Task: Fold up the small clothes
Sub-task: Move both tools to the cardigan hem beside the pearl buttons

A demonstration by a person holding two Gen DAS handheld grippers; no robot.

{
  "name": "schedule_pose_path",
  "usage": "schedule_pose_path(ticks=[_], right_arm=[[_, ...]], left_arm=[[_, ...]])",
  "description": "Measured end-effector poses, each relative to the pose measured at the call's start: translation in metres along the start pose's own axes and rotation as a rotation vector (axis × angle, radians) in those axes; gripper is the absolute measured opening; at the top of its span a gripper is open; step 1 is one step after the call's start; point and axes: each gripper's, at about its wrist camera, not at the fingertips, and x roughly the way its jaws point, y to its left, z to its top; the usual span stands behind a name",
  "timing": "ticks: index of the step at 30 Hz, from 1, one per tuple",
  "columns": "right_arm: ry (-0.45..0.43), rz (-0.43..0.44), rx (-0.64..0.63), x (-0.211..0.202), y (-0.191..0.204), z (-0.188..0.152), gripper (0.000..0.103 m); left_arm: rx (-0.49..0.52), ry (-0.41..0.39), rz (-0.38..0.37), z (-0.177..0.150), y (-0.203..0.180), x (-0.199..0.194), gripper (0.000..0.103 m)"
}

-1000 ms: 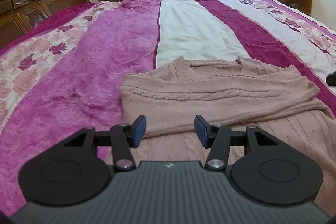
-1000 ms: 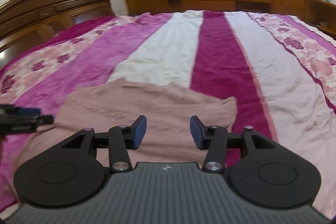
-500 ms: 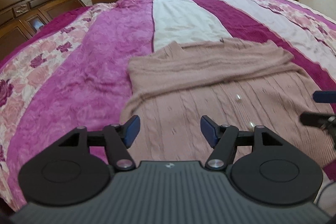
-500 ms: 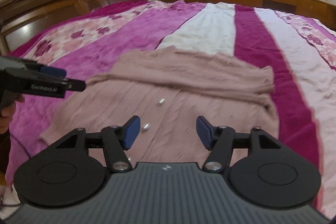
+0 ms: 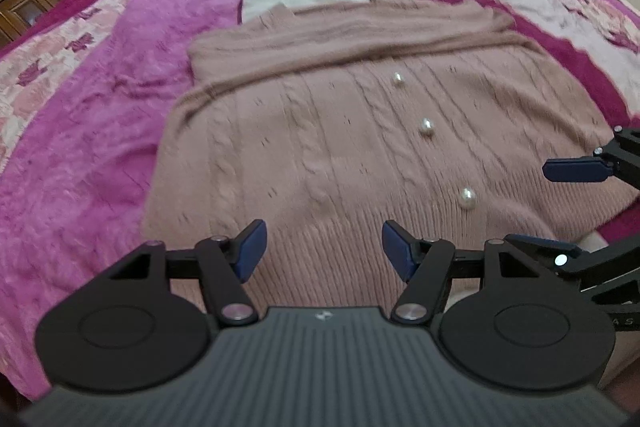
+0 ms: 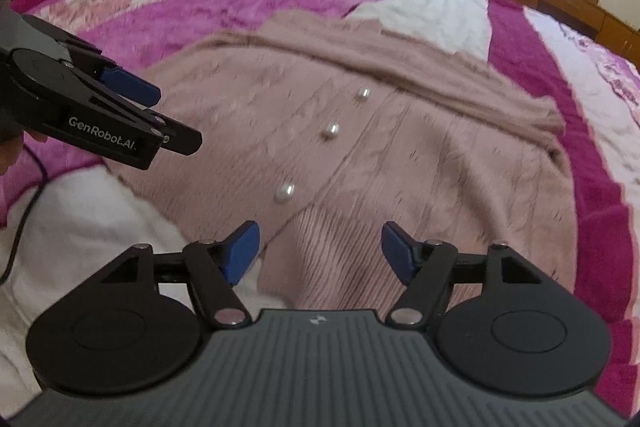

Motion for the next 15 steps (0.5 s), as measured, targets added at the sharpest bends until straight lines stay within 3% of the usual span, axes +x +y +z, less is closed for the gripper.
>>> schedule_pose_path(ticks=[7,15], right_arm=[[0.148,-0.029,-0.089,0.027,0.009,-0.007,0.075],[0.082,-0.137,-0.091,0.038,0.012,-0.002,0.074]], left_arm=[[0.005,0.01,-0.007,-0.006,-0.001,0.005,0.066],[0.045,-0.007,-0.029,-0.013,-0.007,0.006,0.066]])
